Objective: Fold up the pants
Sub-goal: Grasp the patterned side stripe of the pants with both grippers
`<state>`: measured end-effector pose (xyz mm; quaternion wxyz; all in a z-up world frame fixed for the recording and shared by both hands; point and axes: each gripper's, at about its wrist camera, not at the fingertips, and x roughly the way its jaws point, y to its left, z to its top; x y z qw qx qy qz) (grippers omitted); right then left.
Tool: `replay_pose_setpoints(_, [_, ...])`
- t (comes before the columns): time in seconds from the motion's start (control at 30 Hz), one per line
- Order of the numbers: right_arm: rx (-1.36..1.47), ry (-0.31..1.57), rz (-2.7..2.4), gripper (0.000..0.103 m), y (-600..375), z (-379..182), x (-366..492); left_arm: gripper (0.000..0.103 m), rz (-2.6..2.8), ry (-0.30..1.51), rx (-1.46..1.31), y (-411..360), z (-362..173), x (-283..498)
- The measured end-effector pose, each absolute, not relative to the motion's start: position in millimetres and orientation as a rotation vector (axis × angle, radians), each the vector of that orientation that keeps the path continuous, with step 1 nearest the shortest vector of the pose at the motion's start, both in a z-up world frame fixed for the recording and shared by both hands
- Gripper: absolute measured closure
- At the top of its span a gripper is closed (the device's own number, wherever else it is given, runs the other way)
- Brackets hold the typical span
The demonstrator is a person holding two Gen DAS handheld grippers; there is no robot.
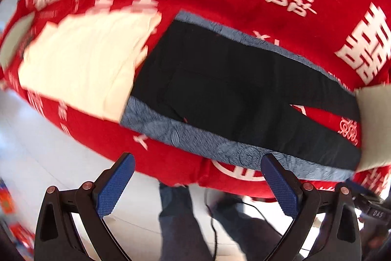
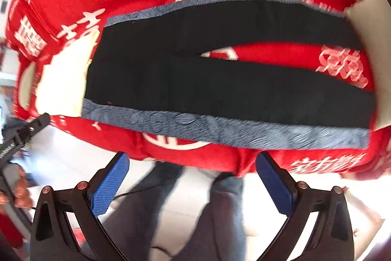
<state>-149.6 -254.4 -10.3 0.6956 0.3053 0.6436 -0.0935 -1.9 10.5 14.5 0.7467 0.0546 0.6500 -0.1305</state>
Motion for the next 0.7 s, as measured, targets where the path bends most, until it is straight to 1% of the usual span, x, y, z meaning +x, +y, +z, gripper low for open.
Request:
replay_pose_setpoints(0.17, [0.977,1.329,-0.101,0.000,-239,-49,-155,0.000,-0.319,1.438,0.052,27,-23,5])
replay_pose_setpoints(0.27, [1.048,1.300,-0.038,0.009,-215,-84,-145,0.000,-0.357,1.452,0.026,35,-54,13])
replay_pose_setpoints(0.3, [1.077,1.291,-0.014,0.022,-205,-98,-141,0.002,-0.361,1.460,0.022,38,-66,15])
replay_pose_setpoints(0.33, [1.119,1.288,0.014,0.033,-196,-116,-137,0.011,-0.373,1.461,0.011,41,-77,17])
replay_pose_setpoints(0.37, [1.167,1.280,0.047,0.034,-186,-134,-132,0.012,-0.390,1.464,-0.002,43,-85,19])
replay_pose_setpoints(0.5, [1.249,1.232,0.095,0.034,-157,-188,-122,0.012,-0.455,1.487,-0.073,58,-124,23])
replay_pose_setpoints(0.6, [1.296,1.193,0.080,0.034,-145,-215,-118,0.012,-0.474,1.509,-0.098,66,-146,25])
replay_pose_setpoints(0.7, [1.351,1.144,0.057,0.034,-145,-230,-116,0.012,-0.482,1.541,-0.149,75,-162,26])
